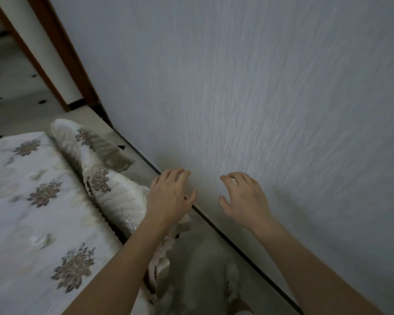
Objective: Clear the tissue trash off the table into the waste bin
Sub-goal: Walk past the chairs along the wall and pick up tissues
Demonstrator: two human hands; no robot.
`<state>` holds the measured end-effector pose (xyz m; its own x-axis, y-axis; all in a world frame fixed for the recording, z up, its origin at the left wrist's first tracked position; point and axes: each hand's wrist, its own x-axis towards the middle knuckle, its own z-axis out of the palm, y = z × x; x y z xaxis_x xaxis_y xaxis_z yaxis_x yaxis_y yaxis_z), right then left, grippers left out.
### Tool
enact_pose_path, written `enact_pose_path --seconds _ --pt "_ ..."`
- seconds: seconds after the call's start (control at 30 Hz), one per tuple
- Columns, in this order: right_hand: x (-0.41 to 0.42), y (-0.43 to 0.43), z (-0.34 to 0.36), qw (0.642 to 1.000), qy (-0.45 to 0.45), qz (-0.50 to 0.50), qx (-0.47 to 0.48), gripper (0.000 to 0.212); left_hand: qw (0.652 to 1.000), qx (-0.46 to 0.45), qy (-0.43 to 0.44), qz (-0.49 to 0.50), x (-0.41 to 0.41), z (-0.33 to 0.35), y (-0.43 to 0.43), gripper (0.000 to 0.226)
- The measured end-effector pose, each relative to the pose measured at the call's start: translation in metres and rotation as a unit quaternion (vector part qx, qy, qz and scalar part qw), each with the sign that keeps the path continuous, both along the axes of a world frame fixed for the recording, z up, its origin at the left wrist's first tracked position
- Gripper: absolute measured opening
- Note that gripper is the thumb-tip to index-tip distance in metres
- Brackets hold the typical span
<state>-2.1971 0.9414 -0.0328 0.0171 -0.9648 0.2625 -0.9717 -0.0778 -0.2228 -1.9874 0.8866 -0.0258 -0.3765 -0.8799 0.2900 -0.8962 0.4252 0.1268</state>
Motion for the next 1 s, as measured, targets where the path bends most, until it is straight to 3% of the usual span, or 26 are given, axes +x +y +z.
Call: enact_pose_path --seconds 0.27,0.53,1.0 --pt "-0.013 -0.142 0.001 0.986 -0.006 0.165 0.009 0.047 0.990 0.009 0.007 0.142 -0.015 0.014 -0.092 0.051" --pt "0.008 -0.239 0.008 0.962 -0.016 0.274 0.007 0.048 0.963 0.004 0.018 0.269 0.000 0.009 -0.124 0.051" --pt "0.129 -0.380 0.024 0.929 0.002 0.371 0.004 0.049 0.926 -0.009 -0.006 0.377 0.093 0.021 -0.207 0.045"
